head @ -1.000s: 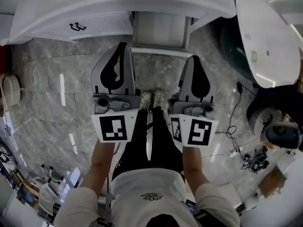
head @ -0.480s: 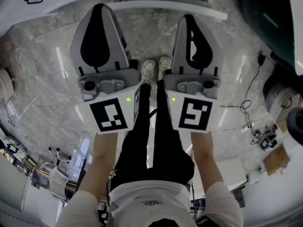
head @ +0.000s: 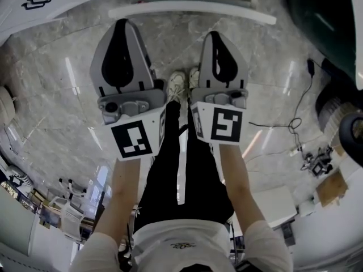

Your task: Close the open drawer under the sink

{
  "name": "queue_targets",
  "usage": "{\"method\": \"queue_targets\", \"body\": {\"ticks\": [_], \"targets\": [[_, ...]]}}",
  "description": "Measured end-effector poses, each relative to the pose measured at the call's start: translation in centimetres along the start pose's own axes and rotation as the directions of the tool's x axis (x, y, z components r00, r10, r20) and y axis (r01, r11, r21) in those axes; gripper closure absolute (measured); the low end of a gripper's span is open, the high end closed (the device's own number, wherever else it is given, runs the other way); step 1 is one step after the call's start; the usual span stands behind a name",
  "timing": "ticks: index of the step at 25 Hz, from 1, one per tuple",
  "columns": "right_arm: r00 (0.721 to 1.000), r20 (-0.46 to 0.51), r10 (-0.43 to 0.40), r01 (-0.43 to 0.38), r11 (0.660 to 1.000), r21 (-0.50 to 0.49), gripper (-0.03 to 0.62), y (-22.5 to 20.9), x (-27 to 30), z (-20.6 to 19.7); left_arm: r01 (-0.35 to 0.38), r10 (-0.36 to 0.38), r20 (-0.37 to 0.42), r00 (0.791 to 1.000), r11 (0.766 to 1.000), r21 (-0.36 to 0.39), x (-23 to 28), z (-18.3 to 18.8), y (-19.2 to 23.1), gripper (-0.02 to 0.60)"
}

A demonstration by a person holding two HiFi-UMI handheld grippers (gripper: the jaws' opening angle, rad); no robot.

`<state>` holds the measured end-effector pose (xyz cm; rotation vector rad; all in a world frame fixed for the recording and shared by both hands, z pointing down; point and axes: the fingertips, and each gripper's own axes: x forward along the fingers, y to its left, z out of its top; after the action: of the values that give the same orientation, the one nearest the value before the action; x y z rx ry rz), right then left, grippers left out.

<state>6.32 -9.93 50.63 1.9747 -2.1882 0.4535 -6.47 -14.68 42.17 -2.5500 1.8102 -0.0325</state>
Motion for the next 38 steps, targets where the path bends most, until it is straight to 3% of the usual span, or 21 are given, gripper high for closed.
{"method": "queue_targets", "body": {"ticks": [11,14,19,32,38], "targets": [[0.992,-0.128,0.012,-0.004,0.998,0.065,0.562,-0.1,2.3,-3.4,-0.007,0.007,-0.087,0.996,1.0,-0.003,-1.2,-2.5,1.5,0.561],[0.982,-0.184,0.032,-0.019,0.997,0.071,0.477,0.5,3.4,-4.8,0.005,-0.005,-0.101,0.995,1.0,0.002,-0.9,-2.9,1.7,0.561],[0.974,-0.225,0.031,-0.019,0.998,0.056,0.425,1.2,4.8,-5.4,0.003,-0.006,-0.093,0.996,1.0,-0.024,-0.4,-2.4,1.1,0.561],[0.956,-0.292,0.008,0.011,0.998,0.064,0.424,1.5,8.4,-7.4,-0.014,0.013,-0.093,0.996,1.0,-0.018,0.7,-2.6,2.3,0.561],[0.96,-0.28,-0.017,0.03,0.999,0.041,0.439,1.4,8.4,-7.6,-0.016,0.013,-0.112,0.994,1.0,-0.023,0.2,-3.5,2.0,0.561]]}}
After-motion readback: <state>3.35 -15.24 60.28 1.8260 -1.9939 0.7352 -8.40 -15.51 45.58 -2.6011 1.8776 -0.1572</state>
